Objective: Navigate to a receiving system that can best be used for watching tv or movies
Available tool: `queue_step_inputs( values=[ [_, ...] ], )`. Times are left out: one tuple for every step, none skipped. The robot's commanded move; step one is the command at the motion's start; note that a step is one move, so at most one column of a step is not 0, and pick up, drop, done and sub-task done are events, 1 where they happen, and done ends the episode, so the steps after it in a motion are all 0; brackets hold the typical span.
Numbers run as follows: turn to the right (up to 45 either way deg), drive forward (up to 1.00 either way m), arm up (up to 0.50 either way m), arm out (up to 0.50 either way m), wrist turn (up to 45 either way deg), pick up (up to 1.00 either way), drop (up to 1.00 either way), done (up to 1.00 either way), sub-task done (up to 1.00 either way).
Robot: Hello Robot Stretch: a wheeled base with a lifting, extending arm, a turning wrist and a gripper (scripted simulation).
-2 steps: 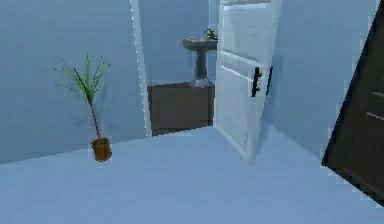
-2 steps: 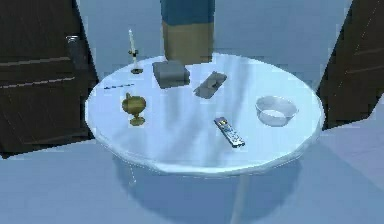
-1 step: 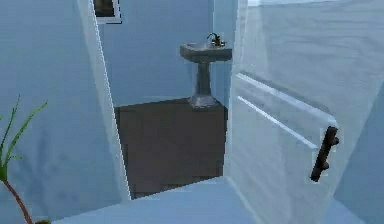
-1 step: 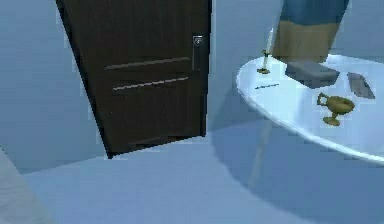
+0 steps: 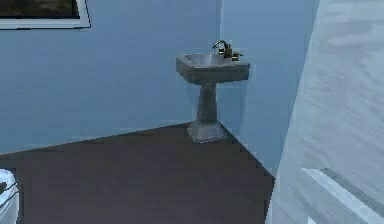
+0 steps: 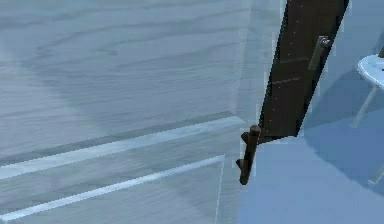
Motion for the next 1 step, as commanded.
queue_step_inputs(
  values=[
    [-3.0,0.00,0.00,0.00,0.0,0.00,0.00,0.00,0.00]
  ],
)
